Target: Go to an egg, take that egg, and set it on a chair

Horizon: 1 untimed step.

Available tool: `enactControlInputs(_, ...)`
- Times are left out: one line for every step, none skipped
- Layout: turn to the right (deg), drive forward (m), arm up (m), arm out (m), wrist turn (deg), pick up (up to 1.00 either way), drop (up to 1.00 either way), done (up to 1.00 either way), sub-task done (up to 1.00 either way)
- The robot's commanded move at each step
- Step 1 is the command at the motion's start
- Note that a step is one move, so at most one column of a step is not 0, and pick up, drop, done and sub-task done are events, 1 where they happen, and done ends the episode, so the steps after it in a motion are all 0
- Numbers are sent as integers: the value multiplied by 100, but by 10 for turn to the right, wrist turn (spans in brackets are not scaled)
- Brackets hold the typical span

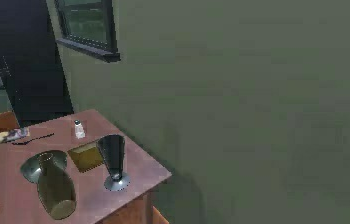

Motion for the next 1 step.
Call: enactControlInputs(0, 35, 0, 0, 0, 0, 0, 0, 0)
